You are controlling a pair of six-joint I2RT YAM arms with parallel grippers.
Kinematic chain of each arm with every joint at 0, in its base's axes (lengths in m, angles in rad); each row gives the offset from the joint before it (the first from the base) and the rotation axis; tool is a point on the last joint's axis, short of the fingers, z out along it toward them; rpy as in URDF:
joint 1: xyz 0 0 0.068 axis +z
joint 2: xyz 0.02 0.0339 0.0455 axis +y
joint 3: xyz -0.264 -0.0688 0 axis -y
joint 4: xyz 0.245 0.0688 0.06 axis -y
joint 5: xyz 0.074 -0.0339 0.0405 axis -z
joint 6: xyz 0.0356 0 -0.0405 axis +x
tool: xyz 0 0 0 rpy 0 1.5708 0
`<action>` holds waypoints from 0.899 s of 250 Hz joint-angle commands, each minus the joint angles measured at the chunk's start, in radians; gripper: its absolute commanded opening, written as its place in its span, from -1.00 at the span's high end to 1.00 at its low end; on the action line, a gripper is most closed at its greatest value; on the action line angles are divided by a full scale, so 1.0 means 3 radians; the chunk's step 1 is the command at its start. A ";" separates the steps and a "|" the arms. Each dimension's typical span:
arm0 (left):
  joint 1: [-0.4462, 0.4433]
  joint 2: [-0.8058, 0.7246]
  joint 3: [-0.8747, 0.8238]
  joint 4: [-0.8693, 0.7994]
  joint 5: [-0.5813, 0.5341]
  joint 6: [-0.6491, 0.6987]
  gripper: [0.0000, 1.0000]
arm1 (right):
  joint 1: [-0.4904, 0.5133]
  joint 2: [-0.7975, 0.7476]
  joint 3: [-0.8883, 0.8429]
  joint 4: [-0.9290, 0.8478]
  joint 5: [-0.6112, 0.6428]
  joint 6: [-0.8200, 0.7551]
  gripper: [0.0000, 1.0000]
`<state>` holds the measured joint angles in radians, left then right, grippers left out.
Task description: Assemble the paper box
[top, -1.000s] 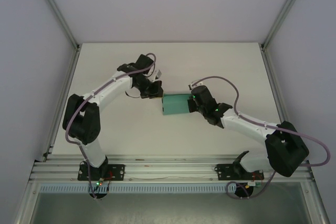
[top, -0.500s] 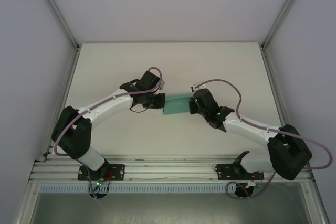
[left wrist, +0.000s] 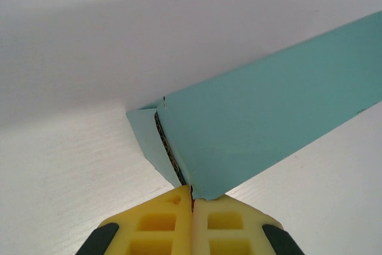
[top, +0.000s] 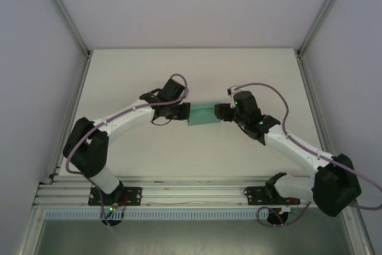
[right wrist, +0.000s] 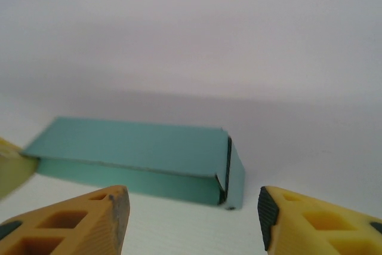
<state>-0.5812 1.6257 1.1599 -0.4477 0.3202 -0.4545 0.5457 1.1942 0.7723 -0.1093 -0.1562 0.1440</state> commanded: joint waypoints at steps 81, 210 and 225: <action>-0.0003 0.0207 0.0021 -0.0308 -0.0085 0.0099 1.00 | -0.0394 0.0804 0.0162 0.0302 -0.0649 0.0357 0.10; -0.0001 -0.0245 0.0444 -0.0657 0.0144 0.0305 -0.39 | -0.0398 0.0764 -0.0627 0.0916 -0.0564 0.0742 0.53; 0.0007 -0.0314 0.0426 -0.0575 0.0044 0.0212 -0.62 | -0.0403 0.0762 -0.0633 0.0911 -0.0567 0.0741 0.53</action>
<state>-0.5808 1.6127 1.2533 -0.6041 0.3473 -0.3744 0.4225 1.4025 0.6338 0.3077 -0.3378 0.3603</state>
